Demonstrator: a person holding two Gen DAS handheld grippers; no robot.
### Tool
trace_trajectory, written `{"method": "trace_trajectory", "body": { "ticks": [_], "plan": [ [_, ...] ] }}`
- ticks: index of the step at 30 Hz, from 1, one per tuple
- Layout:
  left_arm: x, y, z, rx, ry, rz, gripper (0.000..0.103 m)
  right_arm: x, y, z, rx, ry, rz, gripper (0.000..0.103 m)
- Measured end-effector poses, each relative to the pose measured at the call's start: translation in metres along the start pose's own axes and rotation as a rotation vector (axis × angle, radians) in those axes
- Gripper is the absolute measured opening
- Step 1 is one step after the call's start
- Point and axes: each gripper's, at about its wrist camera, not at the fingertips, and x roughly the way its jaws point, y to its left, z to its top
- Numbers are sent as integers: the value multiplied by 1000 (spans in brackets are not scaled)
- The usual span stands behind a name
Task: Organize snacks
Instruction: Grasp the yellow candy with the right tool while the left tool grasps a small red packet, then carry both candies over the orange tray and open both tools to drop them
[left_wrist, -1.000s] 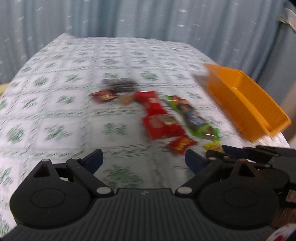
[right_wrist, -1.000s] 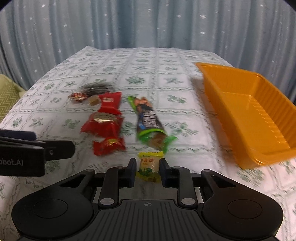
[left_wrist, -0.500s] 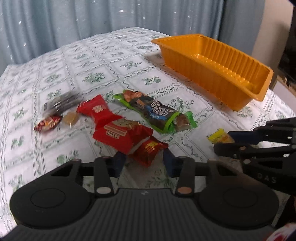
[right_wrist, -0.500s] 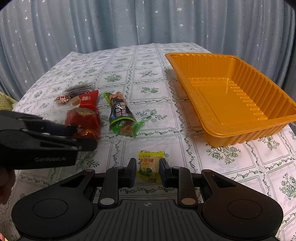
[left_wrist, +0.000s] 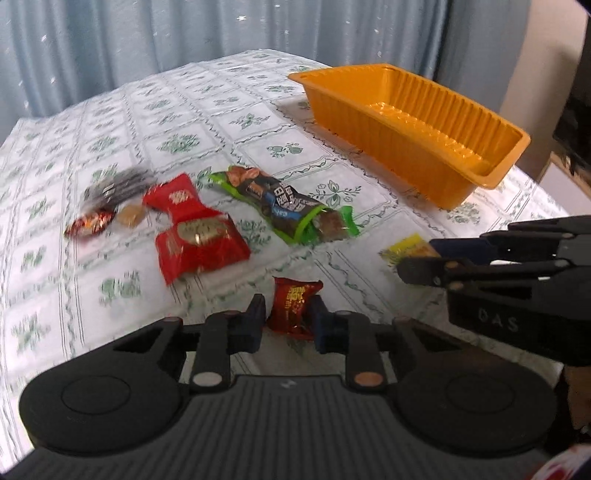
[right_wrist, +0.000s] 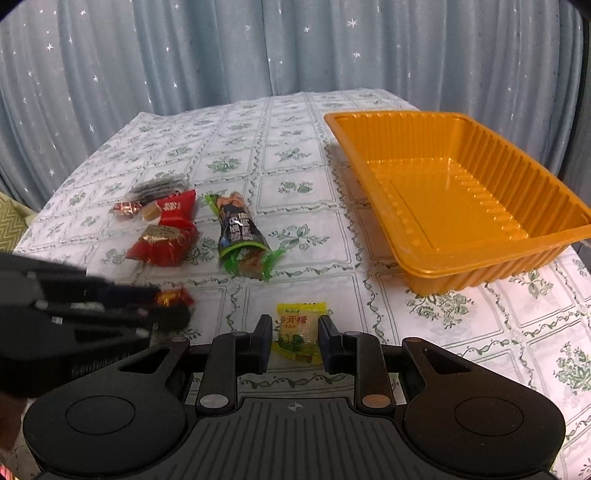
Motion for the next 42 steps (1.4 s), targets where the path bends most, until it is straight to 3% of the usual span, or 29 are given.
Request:
{"method": "trace_trajectory", "body": {
  "ticks": [9, 14, 20, 28, 39, 41, 42],
  "plan": [
    [-39, -3, 6, -85, -46, 30, 23, -34, 0, 4, 4, -48, -2, 27],
    [-60, -13, 27, -116, -86, 42, 23, -64, -6, 16, 23, -101, -6, 27],
    [-69, -40, 65, -133, -146, 6, 23, -92, -31, 48, 64, -179, -29, 27],
    [-43, -81, 114, -146, -174, -99, 23, -90, -99, 88, 117, -213, -95, 27],
    [14, -113, 132, -120, -126, -132, 24, -72, -159, 95, 186, -189, -124, 27],
    [19, -115, 133, -116, -122, -130, 27, -69, -163, 94, 195, -186, -125, 27],
    [21, -115, 134, -113, -123, -125, 34, -68, -164, 94, 199, -184, -124, 27]
  ]
}}
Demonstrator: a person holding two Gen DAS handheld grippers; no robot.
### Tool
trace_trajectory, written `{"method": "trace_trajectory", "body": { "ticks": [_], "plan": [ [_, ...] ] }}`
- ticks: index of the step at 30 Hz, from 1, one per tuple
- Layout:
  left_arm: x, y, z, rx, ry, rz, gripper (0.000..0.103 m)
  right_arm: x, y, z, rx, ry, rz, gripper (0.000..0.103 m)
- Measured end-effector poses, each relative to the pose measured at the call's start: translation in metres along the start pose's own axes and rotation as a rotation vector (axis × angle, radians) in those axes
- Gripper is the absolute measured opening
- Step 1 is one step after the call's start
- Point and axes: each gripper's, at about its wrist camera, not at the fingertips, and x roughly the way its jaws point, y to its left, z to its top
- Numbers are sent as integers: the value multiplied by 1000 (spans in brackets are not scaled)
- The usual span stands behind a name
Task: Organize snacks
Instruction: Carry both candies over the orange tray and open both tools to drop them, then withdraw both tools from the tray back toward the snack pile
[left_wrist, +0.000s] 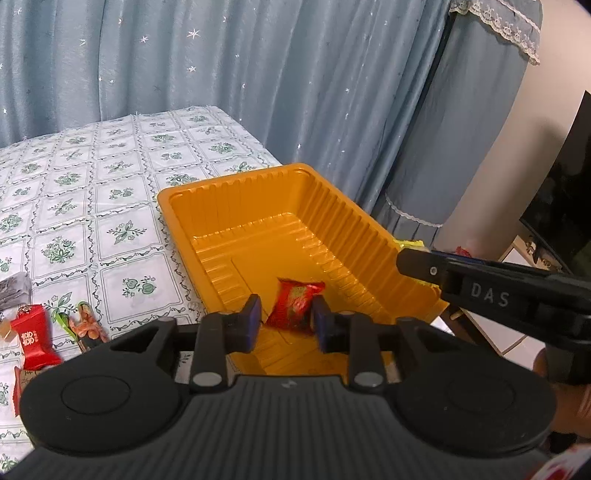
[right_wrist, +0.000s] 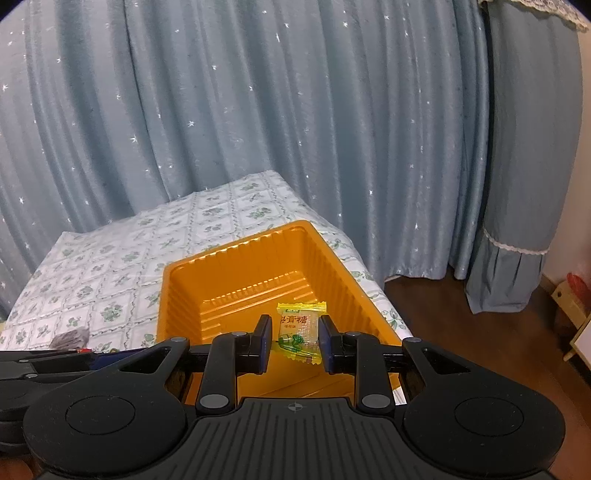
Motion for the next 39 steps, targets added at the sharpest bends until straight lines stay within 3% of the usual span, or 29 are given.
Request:
{"method": "trace_trajectory", "body": {
  "ticks": [1, 8, 20, 21, 23, 24, 39],
  "plan": [
    [1, 0, 0, 4, -6, 6, 39, 1, -1, 0, 4, 2, 1, 27],
    [-13, 11, -4, 10, -28, 71, 40, 4, -1, -2, 22, 18, 15, 27],
    [-31, 28, -13, -40, -35, 95, 46, 14, 10, -3, 43, 32, 69, 28],
    [-32, 29, -13, -41, -36, 99, 49, 16, 11, -2, 49, 34, 77, 32],
    [-35, 31, -15, -46, -39, 107, 51, 15, 11, -1, 64, 28, 71, 67],
    [-37, 32, -16, -51, -40, 112, 51, 13, 11, -1, 67, 16, 60, 71],
    [-116, 45, -37, -108, -68, 216, 70, -44, 43, -14, 5, 39, 38, 71]
  ]
}}
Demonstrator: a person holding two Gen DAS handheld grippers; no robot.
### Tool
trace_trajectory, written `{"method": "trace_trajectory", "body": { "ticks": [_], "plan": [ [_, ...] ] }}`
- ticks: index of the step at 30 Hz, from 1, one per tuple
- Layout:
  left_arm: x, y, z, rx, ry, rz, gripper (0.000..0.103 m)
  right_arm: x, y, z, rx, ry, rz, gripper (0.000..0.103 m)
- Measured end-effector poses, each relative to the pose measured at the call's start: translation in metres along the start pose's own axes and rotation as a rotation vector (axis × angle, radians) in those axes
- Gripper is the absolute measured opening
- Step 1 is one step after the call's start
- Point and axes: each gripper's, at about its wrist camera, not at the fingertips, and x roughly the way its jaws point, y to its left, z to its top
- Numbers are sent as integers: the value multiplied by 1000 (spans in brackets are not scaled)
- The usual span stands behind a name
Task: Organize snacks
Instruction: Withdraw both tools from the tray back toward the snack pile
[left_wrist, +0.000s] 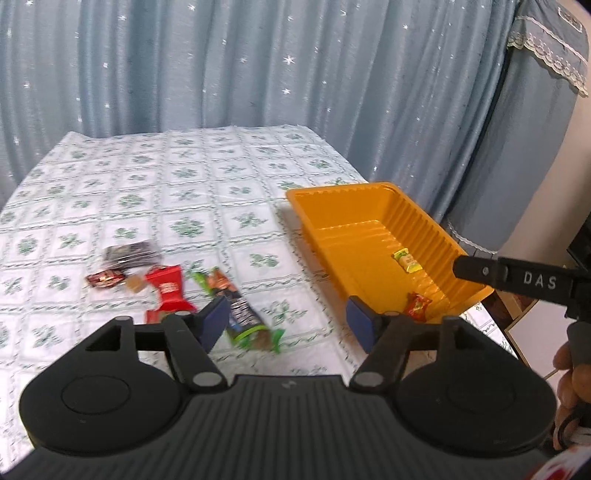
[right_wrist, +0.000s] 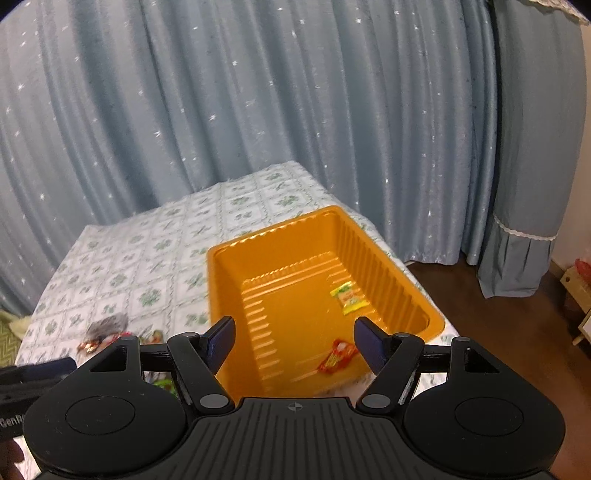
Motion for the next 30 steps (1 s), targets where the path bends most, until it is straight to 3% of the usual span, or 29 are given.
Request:
{"method": "trace_trajectory", "body": {
  "ticks": [14, 30],
  "plan": [
    [-73, 36, -29, -35, -28, 86, 79, -50, 54, -29, -55, 1, 60, 71],
    [-93, 88, -53, -96, -23, 171, 83, -51, 96, -56, -111, 39, 137, 71]
  ]
}}
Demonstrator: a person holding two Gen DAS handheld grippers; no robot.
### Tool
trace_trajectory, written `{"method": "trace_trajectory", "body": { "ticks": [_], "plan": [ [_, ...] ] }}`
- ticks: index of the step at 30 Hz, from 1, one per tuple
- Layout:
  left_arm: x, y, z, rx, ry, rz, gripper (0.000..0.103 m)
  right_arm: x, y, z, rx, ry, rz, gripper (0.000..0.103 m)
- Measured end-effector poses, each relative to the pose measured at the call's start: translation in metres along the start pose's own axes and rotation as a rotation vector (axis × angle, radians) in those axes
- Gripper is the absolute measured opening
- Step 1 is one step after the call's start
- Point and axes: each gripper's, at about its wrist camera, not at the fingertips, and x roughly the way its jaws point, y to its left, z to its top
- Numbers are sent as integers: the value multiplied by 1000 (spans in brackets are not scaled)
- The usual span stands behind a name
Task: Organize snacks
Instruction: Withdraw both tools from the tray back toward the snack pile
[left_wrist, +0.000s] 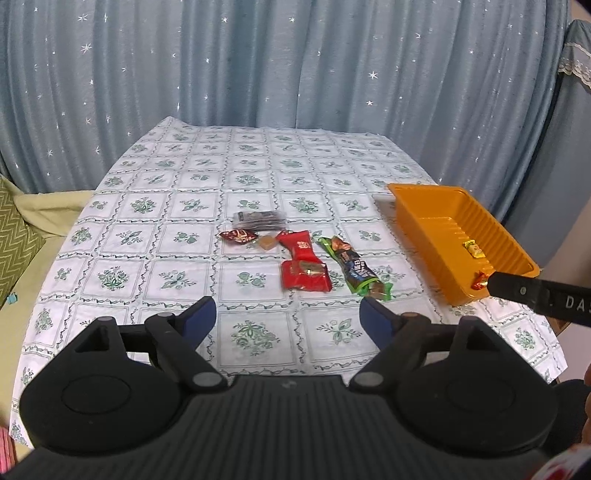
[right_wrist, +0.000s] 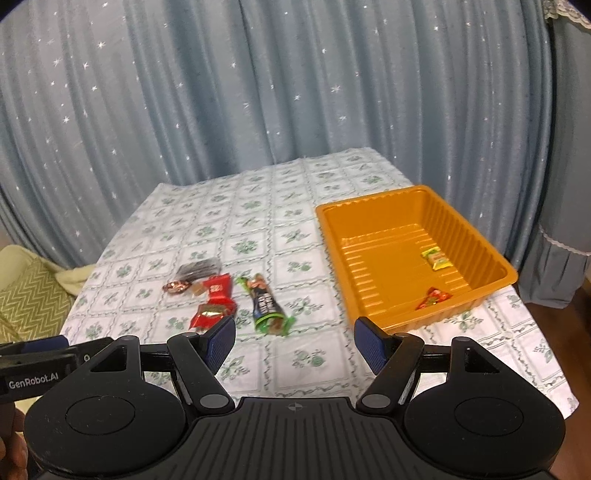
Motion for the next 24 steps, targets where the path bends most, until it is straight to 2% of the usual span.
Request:
{"method": "trace_trajectory", "body": {
  "ticks": [11, 22, 24],
  "plan": [
    [20, 10, -2, 30, 20, 1, 87, 23, 14, -12, -42, 21, 50, 71],
    [72, 25, 0, 45, 53, -6, 88, 88, 19, -30, -54, 59, 43, 70],
    [83, 27, 1, 47, 53, -13, 88, 103, 19, -31, -59, 61, 40, 67]
  ]
}}
